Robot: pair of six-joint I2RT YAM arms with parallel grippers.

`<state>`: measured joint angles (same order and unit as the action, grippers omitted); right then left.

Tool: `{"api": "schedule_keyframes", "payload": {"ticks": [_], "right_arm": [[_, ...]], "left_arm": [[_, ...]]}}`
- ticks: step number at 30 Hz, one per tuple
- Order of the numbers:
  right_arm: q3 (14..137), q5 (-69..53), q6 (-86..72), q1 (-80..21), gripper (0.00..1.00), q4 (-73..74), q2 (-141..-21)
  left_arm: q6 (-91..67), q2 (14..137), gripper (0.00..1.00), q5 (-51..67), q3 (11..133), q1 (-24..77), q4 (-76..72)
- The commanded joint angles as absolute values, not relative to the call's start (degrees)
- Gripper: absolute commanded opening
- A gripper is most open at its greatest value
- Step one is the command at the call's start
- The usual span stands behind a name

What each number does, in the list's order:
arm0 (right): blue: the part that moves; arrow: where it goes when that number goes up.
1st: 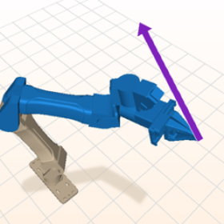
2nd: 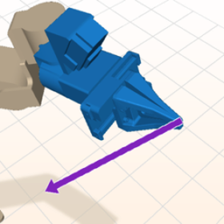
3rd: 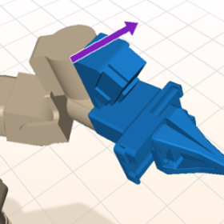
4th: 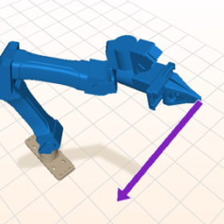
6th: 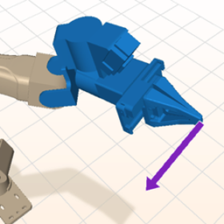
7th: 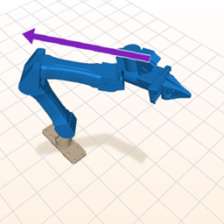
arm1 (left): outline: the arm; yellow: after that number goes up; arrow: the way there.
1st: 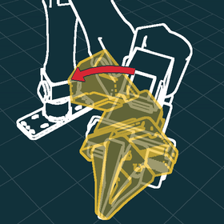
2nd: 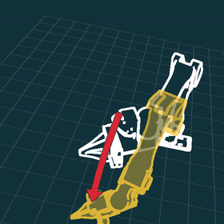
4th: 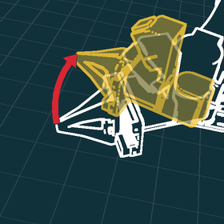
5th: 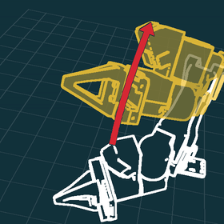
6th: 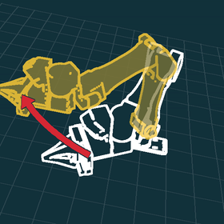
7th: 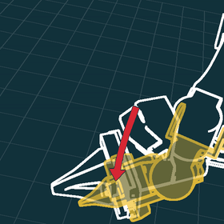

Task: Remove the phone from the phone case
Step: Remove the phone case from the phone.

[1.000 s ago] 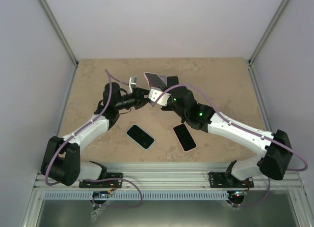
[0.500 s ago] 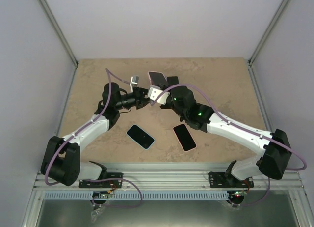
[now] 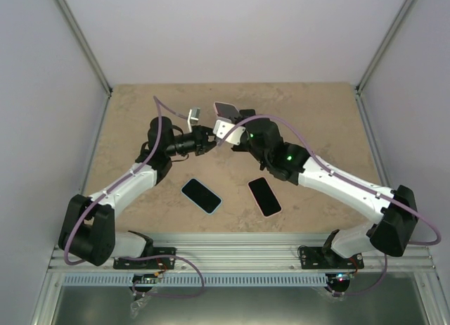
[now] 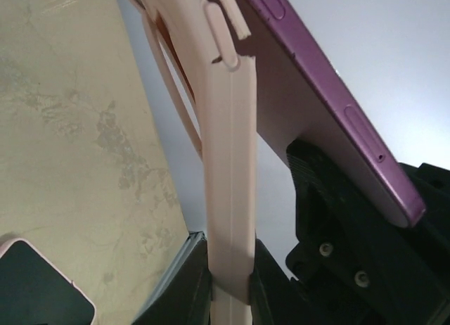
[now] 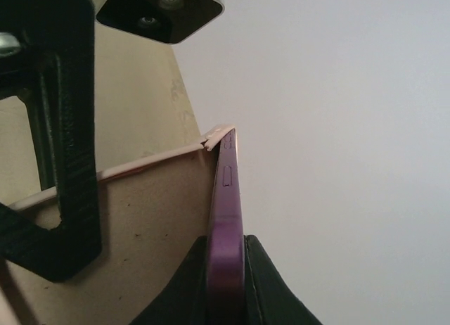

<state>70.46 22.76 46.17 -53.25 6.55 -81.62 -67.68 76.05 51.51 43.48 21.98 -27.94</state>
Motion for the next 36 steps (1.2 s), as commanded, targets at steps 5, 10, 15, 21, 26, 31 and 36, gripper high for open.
{"api": "schedule_keyframes", "payload": {"ticks": [5,10,15,21,26,31,36], "right_arm": [[75.94,22.91,42.86,-51.79,0.01,6.75,-80.64],[77.67,21.52,41.04,-51.43,0.01,9.26,-79.82],[79.84,20.31,39.57,-51.07,0.01,11.61,-79.68],[81.23,18.69,38.14,-50.58,0.01,13.68,-79.32],[84.22,13.8,34.46,-49.1,0.01,17.17,-78.9],[85.26,8.48,31.84,-47.98,0.01,19.91,-78.29],[86.66,2.21,28.97,-46.54,0.0,22.6,-77.5]], "left_arm": [[-58.78,76.03,0.0,52.79,46.1,22.94,-23.21],[-58.2,76.17,0.0,50.55,45.98,20.78,-21.53],[-58.62,76.4,0.0,49.81,45.32,19.7,-21.71],[-57.74,75.59,0.0,48.78,44.41,19.52,-20.88],[-56.64,75.38,0.0,46.98,44.47,19.11,-19.02],[-56.44,75.67,0.0,46.17,44.56,18.72,-18.59],[-55.33,75.5,0.0,45.26,44.56,18.63,-17.42]]}}
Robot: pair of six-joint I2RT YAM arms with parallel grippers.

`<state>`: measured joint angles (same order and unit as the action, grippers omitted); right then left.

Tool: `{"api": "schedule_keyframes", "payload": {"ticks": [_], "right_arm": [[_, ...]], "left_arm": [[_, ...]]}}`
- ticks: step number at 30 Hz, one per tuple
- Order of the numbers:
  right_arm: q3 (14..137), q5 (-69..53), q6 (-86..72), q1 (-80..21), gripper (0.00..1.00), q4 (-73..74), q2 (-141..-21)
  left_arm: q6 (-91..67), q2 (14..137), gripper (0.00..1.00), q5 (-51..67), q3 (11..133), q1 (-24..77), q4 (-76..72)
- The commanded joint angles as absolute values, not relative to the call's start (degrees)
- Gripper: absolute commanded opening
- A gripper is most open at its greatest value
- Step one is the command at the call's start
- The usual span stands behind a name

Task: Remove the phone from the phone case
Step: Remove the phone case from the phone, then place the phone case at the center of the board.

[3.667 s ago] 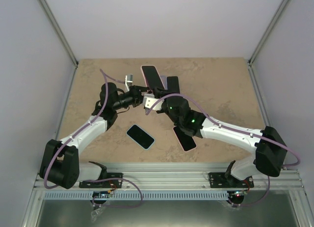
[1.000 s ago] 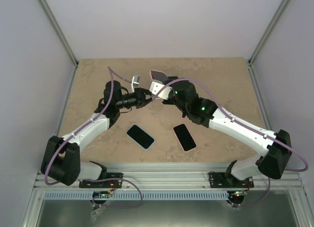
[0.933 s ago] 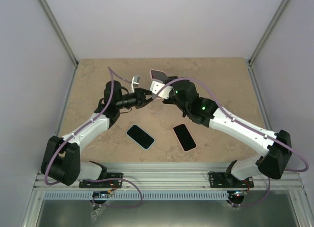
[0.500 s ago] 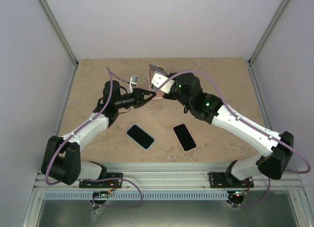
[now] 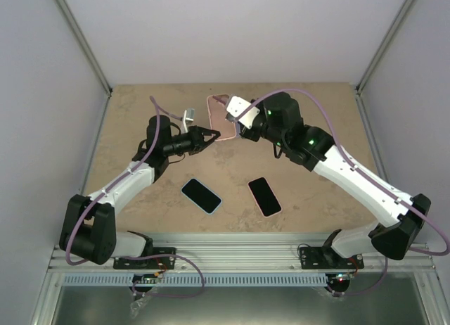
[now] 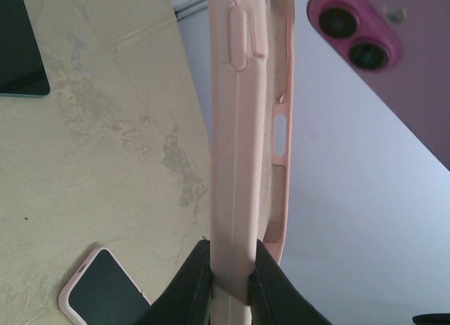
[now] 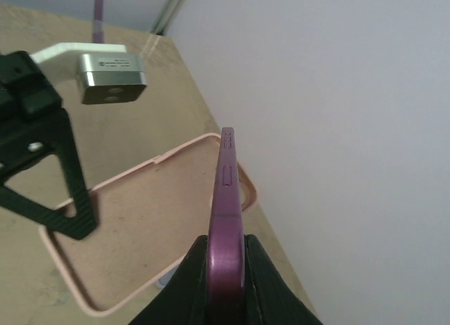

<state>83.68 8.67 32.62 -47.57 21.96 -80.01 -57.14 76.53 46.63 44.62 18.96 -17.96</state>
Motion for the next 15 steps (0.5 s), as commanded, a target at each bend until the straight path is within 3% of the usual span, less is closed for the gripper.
{"api": "schedule_keyframes", "payload": {"ticks": [1,6,15], "right_arm": [[86.88,1.34,28.49,-46.25,0.0,22.84,-77.4],[85.48,1.88,28.9,-45.1,0.01,22.19,-76.55],[81.2,2.02,27.64,-40.81,0.01,20.74,-73.68]], "left_arm": [[-55.03,75.5,0.0,44.94,44.59,18.63,-17.03],[-51.84,75.66,0.0,43.25,45.44,18.46,-14.2],[-28.6,85.25,0.0,33.51,59.12,18.13,9.06]]}}
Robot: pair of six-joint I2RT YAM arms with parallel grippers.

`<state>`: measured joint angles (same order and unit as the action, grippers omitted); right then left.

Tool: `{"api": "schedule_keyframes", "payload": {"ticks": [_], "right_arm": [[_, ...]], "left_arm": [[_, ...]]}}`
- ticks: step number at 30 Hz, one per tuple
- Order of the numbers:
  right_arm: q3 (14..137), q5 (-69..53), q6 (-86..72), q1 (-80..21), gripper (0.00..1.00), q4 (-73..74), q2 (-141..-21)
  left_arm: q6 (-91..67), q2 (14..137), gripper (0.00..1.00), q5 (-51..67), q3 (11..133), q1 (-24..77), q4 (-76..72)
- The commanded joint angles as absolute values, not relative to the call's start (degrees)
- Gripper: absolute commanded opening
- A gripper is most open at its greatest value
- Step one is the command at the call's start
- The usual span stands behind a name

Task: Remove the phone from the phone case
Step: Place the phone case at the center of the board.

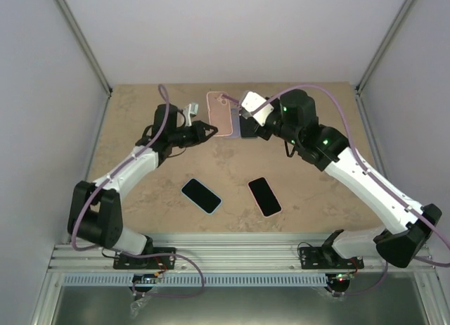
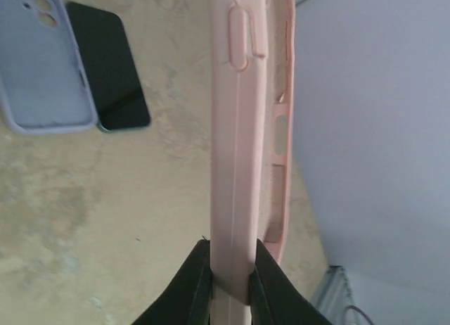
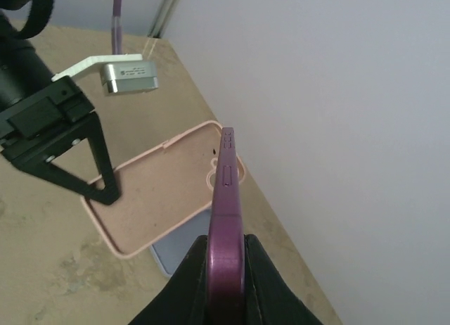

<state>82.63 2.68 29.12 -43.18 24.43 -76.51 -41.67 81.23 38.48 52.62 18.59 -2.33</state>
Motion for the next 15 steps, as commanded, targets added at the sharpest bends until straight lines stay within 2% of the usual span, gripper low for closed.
{"api": "schedule_keyframes", "payload": {"ticks": [1,8,15], "right_arm": [[80.62,2.0,27.58,-40.05,0.01,20.54,-73.25],[77.84,1.52,26.67,-35.86,0.0,19.93,-70.95],[77.45,-2.01,24.61,-32.52,0.0,19.99,-71.39]], "left_arm": [[-27.1,87.16,0.0,33.31,61.1,17.73,11.34],[-27.05,98.93,0.0,37.22,70.68,10.18,16.72],[-23.8,109.93,0.0,39.75,79.49,8.9,23.39]]}}
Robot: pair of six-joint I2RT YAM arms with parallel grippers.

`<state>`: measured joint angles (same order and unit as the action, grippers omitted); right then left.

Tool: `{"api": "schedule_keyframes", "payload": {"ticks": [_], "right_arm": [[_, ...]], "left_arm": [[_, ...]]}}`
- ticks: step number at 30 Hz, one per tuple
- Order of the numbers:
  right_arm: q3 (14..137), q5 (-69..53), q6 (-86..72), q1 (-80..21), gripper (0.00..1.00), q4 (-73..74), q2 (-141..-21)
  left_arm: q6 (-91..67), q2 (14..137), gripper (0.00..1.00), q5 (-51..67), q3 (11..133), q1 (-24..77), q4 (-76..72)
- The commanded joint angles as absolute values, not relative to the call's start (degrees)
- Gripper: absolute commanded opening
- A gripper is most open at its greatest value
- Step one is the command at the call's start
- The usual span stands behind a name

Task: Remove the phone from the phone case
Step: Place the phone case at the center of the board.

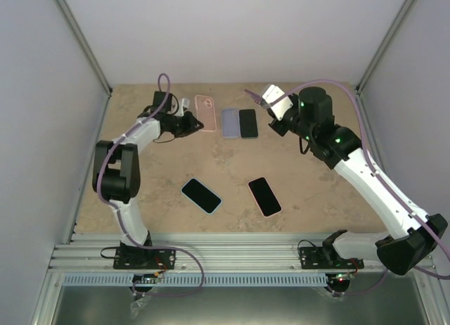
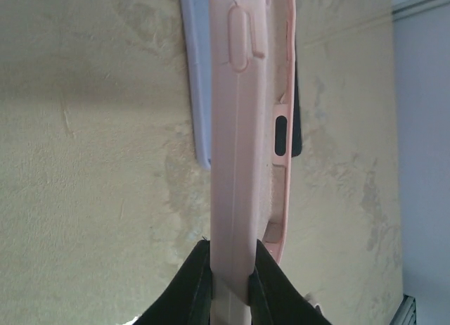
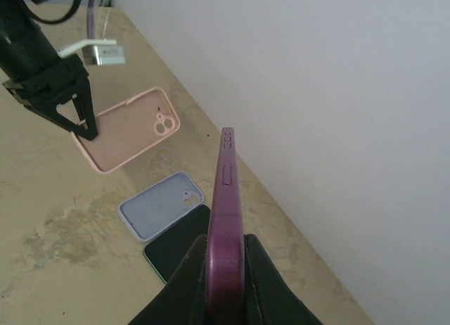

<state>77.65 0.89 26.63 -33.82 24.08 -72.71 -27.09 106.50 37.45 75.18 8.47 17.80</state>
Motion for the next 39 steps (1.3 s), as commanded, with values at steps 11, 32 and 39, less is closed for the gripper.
{"api": "schedule_keyframes", "payload": {"ticks": [11,32,39], "right_arm": [[76.69,-4.19,23.64,-30.38,0.01,19.99,-71.98],[76.82,-6.65,22.68,-28.92,0.01,20.22,-73.04],[76.72,-7.11,22.51,-28.94,0.01,20.22,-73.25]], "left_arm": [[-19.21,120.57,0.0,38.06,88.31,8.61,30.1],[-18.63,129.51,0.11,39.2,96.69,8.62,35.11],[-18.82,129.18,0.42,38.28,97.14,8.61,35.66]]}}
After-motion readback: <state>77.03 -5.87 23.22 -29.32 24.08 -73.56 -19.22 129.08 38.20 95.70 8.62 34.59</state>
